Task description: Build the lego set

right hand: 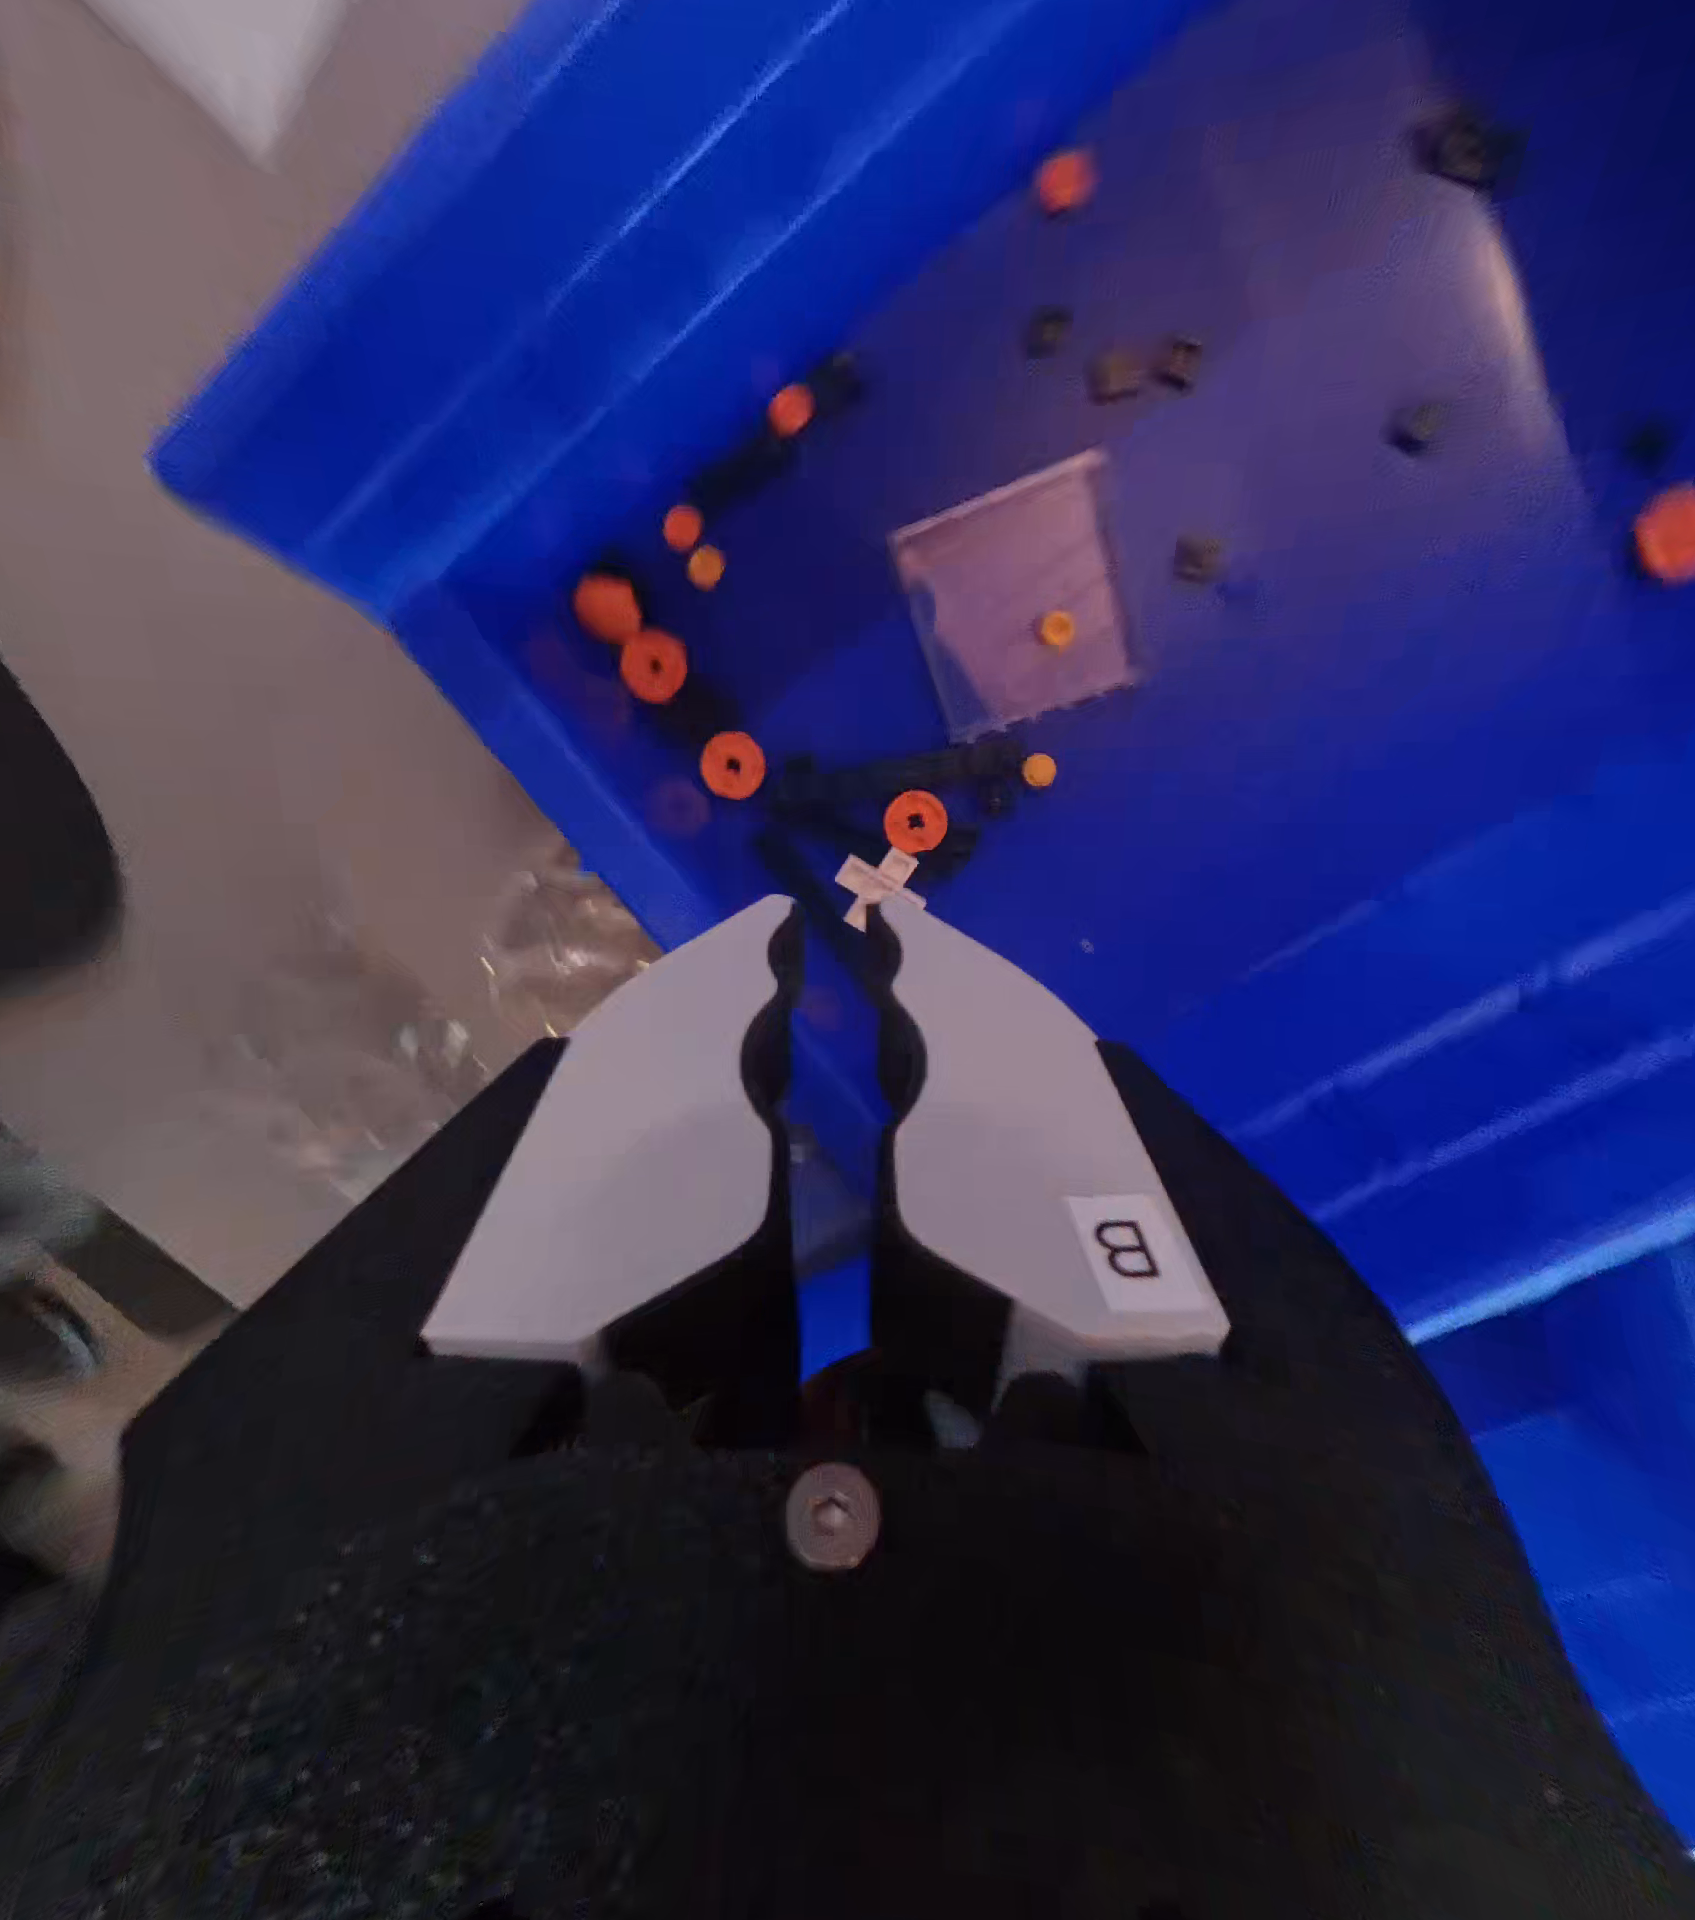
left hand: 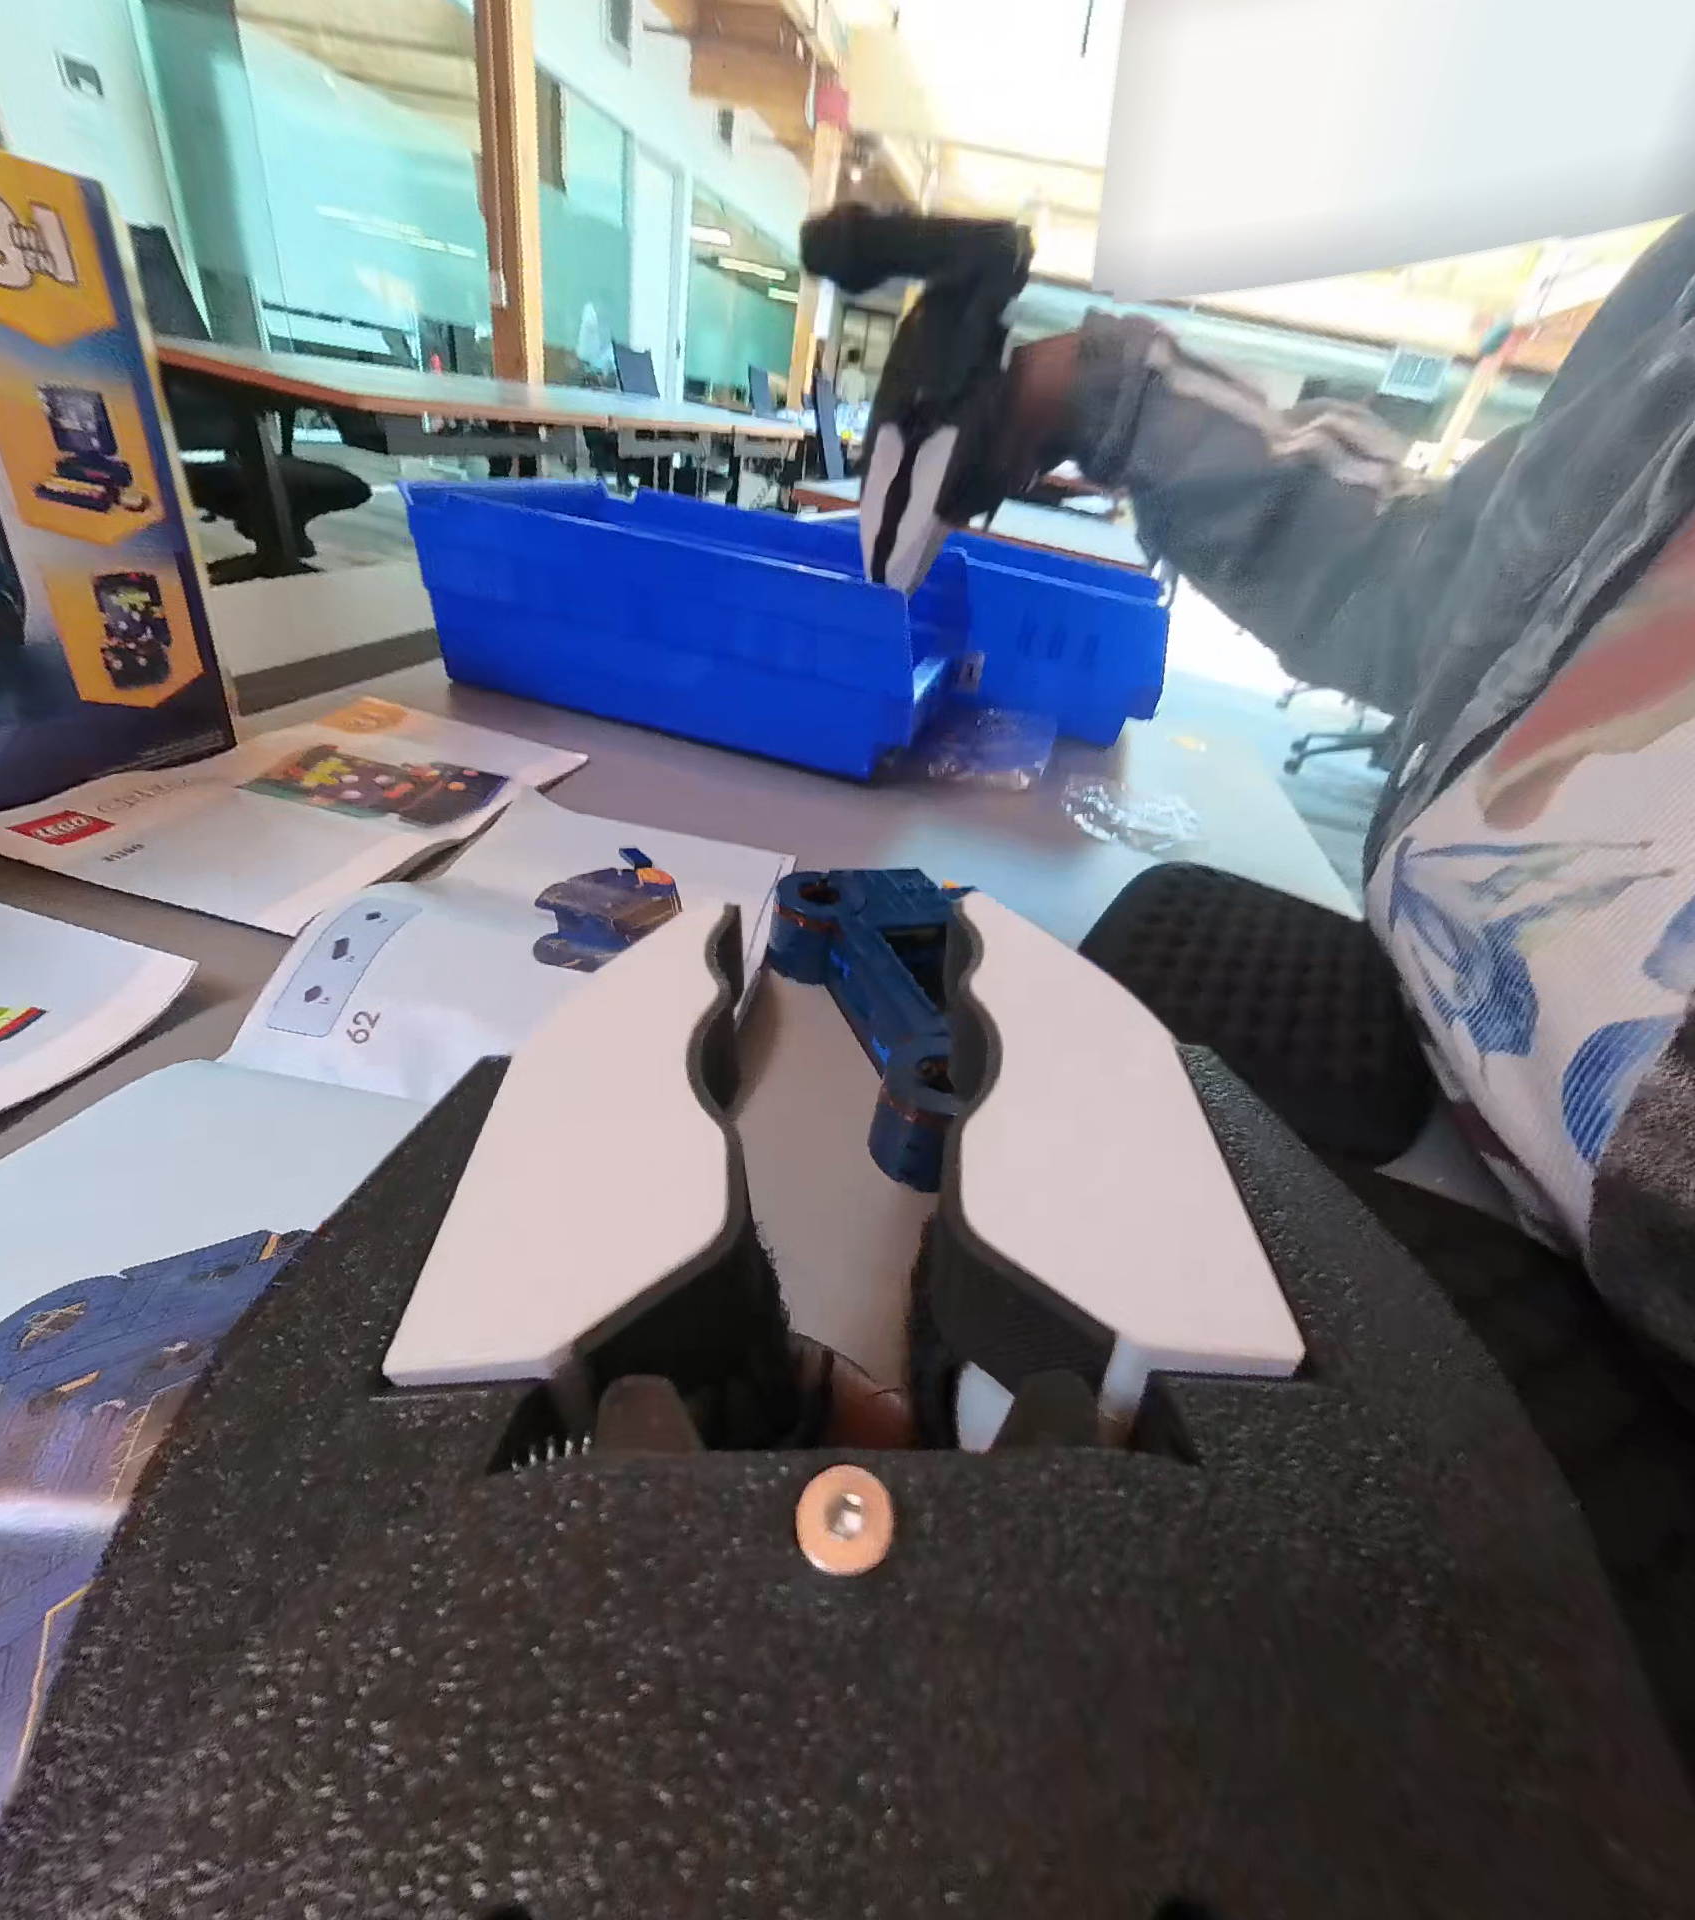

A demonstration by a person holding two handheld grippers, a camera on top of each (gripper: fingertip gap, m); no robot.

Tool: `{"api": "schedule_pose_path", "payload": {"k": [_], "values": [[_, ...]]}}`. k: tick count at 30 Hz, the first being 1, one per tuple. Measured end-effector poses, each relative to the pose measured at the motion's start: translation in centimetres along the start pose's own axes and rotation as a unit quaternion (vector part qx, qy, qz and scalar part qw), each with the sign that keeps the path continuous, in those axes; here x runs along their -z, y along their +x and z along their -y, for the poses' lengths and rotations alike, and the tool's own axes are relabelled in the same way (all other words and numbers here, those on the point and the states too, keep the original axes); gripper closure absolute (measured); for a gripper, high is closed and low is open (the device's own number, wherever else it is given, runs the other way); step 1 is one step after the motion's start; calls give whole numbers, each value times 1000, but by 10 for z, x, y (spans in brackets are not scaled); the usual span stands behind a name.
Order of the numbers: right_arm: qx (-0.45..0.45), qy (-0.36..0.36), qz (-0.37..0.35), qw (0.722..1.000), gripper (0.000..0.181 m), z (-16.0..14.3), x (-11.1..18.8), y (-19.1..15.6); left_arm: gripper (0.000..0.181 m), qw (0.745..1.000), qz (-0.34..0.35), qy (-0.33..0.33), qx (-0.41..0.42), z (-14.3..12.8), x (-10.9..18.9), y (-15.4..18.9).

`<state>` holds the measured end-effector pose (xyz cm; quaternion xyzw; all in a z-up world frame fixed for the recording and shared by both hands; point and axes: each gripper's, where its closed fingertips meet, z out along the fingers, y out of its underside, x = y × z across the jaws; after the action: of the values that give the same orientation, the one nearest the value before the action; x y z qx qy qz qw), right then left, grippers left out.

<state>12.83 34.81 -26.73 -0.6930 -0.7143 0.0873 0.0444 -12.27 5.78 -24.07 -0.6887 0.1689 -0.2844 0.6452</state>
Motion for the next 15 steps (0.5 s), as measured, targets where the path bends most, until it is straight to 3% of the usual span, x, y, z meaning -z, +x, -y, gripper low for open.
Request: {"api": "schedule_pose_path", "payload": {"k": [3, 7, 10, 15], "values": [[180, -67, 46, 980, 177, -6, -18, -7, 145, 1000, -3, 23, 16, 5, 5, -1], [324, -113, 58, 938, 181, -12, -41, -5, 145, 999, -14, 14, 41, 3, 3, -4], [375, -135, 51, 916, 176, -20, -52, 3, 145, 998, -19, -2, 53, -1, 0, -5], [394, -125, 63, 908, 175, -17, -64, 4, 145, 998, -15, 1, 59, 0, 0, -7]]}}
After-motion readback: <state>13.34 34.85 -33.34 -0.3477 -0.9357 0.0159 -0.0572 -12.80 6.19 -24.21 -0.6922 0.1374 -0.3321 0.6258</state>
